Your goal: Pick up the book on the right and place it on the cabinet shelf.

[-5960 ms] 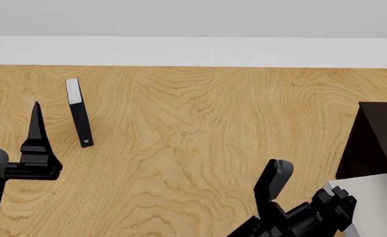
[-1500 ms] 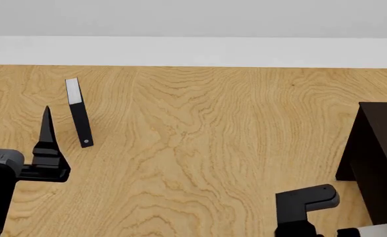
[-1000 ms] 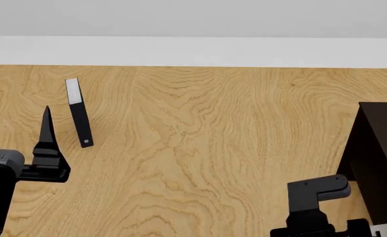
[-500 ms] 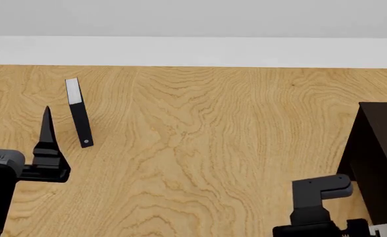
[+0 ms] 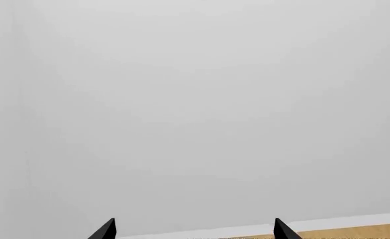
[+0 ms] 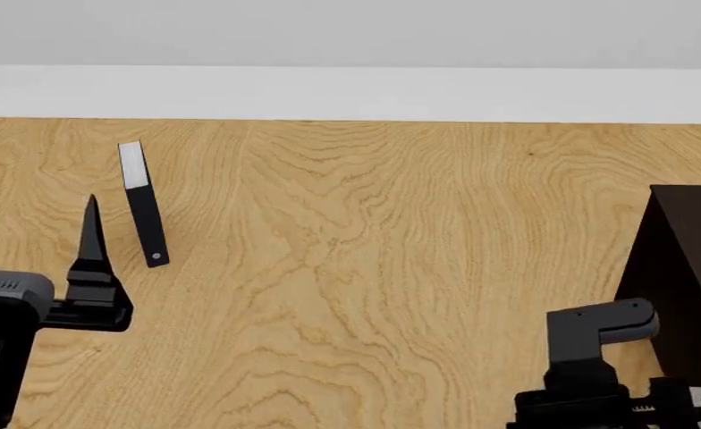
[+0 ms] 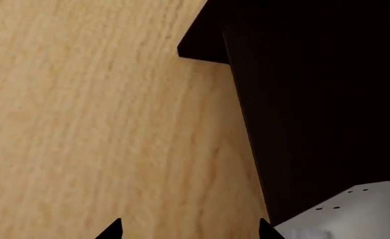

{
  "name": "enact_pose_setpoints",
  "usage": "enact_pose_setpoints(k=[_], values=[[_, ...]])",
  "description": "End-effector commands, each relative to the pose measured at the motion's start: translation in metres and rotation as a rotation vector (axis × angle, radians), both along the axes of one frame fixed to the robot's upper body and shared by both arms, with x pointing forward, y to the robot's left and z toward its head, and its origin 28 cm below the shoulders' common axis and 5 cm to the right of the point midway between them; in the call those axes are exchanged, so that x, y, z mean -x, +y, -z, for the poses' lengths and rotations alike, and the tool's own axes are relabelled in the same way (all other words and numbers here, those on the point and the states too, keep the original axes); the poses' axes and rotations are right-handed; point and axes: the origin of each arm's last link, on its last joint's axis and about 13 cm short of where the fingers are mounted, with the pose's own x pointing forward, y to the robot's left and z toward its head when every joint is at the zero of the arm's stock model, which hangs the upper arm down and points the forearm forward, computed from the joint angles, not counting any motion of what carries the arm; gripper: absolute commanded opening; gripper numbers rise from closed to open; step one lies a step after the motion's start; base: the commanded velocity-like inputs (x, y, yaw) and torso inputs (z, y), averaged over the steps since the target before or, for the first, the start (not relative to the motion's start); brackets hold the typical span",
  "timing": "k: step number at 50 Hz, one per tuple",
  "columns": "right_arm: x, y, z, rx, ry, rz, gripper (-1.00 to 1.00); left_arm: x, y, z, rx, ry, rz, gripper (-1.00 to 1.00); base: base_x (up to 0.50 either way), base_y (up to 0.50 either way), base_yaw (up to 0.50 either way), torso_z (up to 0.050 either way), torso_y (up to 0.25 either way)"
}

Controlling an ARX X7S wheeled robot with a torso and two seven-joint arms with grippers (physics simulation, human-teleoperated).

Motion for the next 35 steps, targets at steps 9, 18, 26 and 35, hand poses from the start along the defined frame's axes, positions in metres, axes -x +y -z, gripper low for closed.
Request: enact_pose_setpoints(k=[9, 18, 26, 35], values=[[-0.005, -0.021, -0.010, 0.215, -0.072, -0.048, 1.00, 0.000, -0.002, 0.003, -0.017, 0.007, -0.001, 1.00, 0.00, 0.00, 0.00, 0.000, 0.000], [-0.004, -0.015, 0.000, 0.156, -0.104, -0.097, 1.00, 0.001, -0.002, 0.001, -0.018, 0.008, 0.000, 1.00, 0.00, 0.00, 0.00, 0.000, 0.000], [0.000, -0.010, 0.014, 0.014, -0.177, -0.157, 1.00, 0.000, -0.001, 0.002, -0.017, 0.005, -0.002, 1.00, 0.00, 0.00, 0.00, 0.000, 0.000], [0.008, -0.008, 0.027, -0.055, -0.165, -0.152, 1.00, 0.001, -0.001, 0.001, -0.015, 0.005, -0.001, 1.00, 0.00, 0.00, 0.00, 0.000, 0.000]])
